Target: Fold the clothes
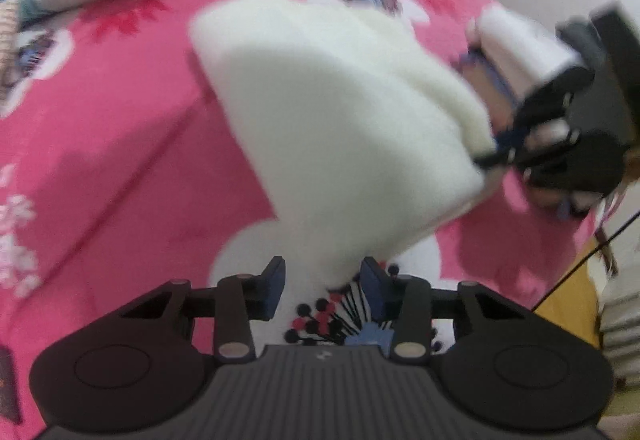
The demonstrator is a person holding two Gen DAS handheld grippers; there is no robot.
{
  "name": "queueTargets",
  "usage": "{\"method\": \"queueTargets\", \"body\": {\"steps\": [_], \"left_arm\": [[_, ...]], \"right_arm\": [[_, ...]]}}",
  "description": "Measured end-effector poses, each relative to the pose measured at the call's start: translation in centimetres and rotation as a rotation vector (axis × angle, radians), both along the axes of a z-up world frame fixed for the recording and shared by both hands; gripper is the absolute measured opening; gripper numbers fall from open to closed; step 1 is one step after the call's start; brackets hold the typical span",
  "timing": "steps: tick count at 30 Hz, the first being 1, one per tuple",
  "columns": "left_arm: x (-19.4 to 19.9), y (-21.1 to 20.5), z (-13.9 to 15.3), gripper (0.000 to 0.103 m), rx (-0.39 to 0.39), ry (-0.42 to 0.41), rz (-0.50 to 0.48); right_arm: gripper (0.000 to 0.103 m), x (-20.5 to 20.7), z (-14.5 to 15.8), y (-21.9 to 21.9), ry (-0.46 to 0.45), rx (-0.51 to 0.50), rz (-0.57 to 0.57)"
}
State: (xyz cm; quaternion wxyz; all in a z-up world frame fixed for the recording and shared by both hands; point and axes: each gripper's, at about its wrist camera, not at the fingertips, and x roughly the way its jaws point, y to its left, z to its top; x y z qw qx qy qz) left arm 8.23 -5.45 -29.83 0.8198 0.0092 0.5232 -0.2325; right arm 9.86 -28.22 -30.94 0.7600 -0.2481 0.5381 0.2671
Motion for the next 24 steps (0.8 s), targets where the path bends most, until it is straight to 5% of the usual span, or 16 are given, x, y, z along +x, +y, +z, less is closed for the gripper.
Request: {"method": "queueTargets", "body": {"steps": [4,6,10,13,17,21,24], "left_arm": [[2.0,-1.1,2.0,0.043,-0.108,-0.060,0.054],[3.3,-3.2,0.9,0.042,-0.096,-0.056,0.025],[3.9,-5.3,-1.3,0.044,-0.047,-0.056,0.043],[3.4,-5.5,-1.2,0.044,-0.041,-0.062,0.058],[3.0,-5.8,-1.4,0.045,-0.022,-0.069,0.065],[2.6,-5.8,-1.4,0.045,-0.027,-0.073,0.074],[2.5,-5.7,-1.5,0.044,-0.067,-0.060,0.071]], "right_arm": [[0.016,0.3,1.5,-1.5,0.004,0.061,-0.104],[0.030,0.3,2.3,-2.1,-0.009,0.066,-0.144],[0.028,0.1,4.9,-3.0,-0.043,0.058,-0.171],[0.022,0.6,6.7,-2.7,-0.157,0.017,-0.113],[0.015,3.7,8.1,-1.7,-0.243,0.158,-0.082],[0.011,4.3,5.5,0.9,-0.228,0.207,0.032],[0.008,3.6,-0.2,0.0,-0.147,0.055,0.015]]}}
